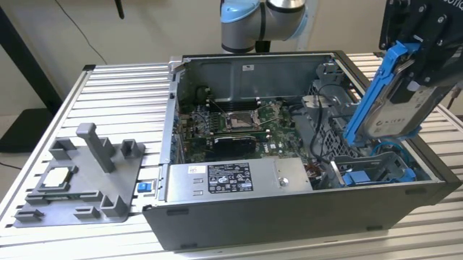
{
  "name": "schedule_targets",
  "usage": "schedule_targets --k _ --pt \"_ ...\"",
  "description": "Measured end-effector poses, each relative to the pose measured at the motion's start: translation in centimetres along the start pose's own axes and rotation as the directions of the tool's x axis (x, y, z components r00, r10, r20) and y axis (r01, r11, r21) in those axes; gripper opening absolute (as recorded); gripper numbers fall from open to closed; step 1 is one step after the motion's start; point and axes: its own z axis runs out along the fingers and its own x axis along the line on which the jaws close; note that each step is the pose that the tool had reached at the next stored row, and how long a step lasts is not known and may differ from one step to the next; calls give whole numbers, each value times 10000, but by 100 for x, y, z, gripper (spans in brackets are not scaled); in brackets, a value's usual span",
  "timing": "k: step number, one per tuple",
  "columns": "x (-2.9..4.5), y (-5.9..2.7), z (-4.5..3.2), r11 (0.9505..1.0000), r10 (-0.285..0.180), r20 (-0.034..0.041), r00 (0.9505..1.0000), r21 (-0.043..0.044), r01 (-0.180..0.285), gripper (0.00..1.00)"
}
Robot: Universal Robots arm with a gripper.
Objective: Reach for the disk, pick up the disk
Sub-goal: 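Pick up the disk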
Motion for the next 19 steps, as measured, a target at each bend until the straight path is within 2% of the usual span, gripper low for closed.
schedule_targets --k 6,10,19 --pt "135 24 104 10000 -4 3 10000 0 4 0" --pt "147 55 163 10000 -7 -1 10000 0 7 0" --pt "150 55 180 9998 216 -1 9998 7 -216 0"
